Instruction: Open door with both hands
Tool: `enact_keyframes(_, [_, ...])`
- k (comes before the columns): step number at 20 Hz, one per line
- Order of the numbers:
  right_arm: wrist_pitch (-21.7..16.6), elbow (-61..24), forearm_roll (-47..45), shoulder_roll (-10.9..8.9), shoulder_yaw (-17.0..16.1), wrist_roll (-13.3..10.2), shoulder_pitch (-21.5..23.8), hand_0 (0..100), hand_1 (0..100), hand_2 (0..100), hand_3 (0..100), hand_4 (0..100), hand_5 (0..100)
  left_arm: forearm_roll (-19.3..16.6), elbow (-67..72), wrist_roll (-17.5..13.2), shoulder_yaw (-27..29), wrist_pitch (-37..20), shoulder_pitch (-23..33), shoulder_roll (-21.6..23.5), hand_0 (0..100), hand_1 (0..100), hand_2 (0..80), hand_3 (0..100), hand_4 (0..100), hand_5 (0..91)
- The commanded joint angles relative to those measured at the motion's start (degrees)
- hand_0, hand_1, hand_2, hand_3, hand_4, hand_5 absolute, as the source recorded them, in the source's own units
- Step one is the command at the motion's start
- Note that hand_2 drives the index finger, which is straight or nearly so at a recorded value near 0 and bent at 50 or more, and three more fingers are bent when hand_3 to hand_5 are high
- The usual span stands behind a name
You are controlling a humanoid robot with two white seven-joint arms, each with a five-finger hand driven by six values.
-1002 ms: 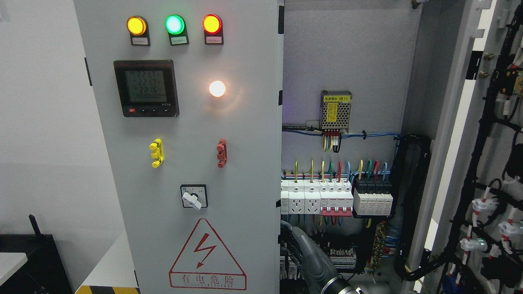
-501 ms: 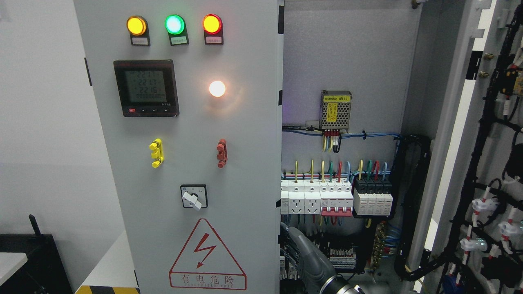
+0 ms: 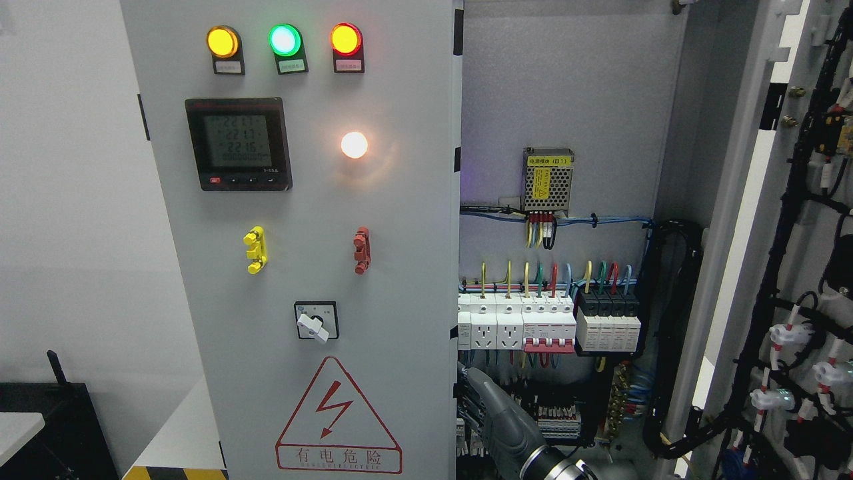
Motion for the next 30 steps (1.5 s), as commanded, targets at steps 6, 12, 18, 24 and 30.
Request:
enact_keyframes(6, [0.12,1.36,-0.02,-0.04,-0.15,0.83,-0.68,38,0,0,0,0,0,0.00,-1.41,-0.02,0.00,-0.01,0.02,0.00,0,0,0.0,0,0,0.0])
enact_keyframes(12, [0.12,1.62,-0.11,-0.30,-0.24,0.92,-0.68,38,0,0,0,0,0,0.00,-1.41,-0.02,0.00,-0.01,0.02,0.00,0,0,0.0,0,0,0.0])
enact_keyframes(18, [0.29,1.62,-1.69,-0.39,-0.77,0.92,-0.77,38,0,0,0,0,0,0.00,-1.41,-0.02,0.00,-0.01,0.02,0.00,0,0,0.0,0,0,0.0])
enact_keyframes(24, [0.29,1.45,-1.78,-0.39,-0.68,1.01,-0.77,38,0,0,0,0,0,0.00,-1.41,-0.02,0.00,-0.01,0.02,0.00,0,0,0.0,0,0,0.0])
enact_keyframes(30, [0.29,1.36,-1.95,-0.39,-0.59,3.02,-0.86,38,0,0,0,0,0,0.00,-1.41,-0.02,0.00,-0.01,0.02,0.00,0,0,0.0,0,0,0.0])
